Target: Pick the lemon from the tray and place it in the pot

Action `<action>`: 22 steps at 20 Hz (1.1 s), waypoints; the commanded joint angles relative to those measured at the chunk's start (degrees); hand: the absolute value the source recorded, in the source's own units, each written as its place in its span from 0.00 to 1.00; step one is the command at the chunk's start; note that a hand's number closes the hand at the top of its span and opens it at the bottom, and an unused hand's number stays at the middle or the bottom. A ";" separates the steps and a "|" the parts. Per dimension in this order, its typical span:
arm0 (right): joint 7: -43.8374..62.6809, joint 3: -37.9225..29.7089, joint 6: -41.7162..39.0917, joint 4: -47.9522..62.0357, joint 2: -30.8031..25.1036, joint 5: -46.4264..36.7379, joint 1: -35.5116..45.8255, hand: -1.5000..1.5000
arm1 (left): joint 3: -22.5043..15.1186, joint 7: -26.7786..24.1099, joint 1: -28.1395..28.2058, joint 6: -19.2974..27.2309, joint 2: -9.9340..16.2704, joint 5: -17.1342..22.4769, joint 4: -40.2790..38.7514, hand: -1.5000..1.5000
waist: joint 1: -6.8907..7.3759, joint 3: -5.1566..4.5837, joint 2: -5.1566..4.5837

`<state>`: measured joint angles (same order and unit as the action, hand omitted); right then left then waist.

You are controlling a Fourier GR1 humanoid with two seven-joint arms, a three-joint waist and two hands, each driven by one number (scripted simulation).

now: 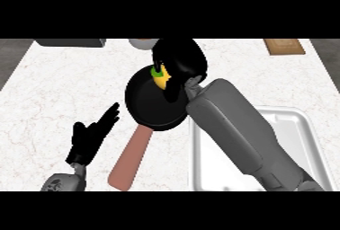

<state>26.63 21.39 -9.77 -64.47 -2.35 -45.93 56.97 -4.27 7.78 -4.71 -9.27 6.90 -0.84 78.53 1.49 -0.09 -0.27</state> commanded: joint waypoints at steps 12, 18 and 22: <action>13.78 7.94 -10.47 27.53 2.34 13.77 12.30 0.00 | 0.10 1.99 -2.35 -0.87 -0.46 0.35 -0.34 0.50 | 2.40 0.02 -0.38; 5.16 4.28 12.75 17.29 2.34 21.76 7.40 0.00 | -0.34 2.39 -5.95 -1.22 -0.71 -0.22 -1.88 0.50 | 3.50 0.17 -0.67; 0.57 -0.96 23.97 14.75 2.34 26.75 6.19 0.00 | -0.61 2.51 -3.33 -0.85 -1.23 0.05 -0.50 0.50 | 2.91 0.21 -0.26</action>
<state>29.92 23.88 4.62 -46.42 -0.01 -24.00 63.93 -4.68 8.97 -8.55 -10.43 6.06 -1.02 76.59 4.56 0.05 -0.93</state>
